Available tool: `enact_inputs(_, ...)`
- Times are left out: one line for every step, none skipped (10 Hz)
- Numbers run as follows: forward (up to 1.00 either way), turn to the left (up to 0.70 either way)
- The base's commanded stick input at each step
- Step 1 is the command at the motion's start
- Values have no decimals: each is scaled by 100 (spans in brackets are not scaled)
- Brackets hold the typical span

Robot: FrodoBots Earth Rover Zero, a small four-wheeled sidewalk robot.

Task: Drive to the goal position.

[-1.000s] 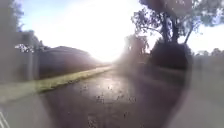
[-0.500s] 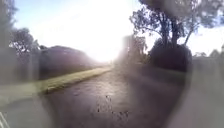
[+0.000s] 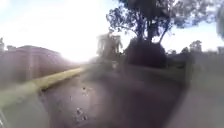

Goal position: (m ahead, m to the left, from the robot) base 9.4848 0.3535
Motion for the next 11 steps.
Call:
enact_inputs(100, 0)
enact_inputs(100, 0)
enact_inputs(100, 0)
enact_inputs(100, 0)
enact_inputs(100, 0)
enact_inputs(100, 0)
enact_inputs(100, 0)
enact_inputs(100, 0)
enact_inputs(100, 0)
enact_inputs(100, 0)
enact_inputs(100, 0)
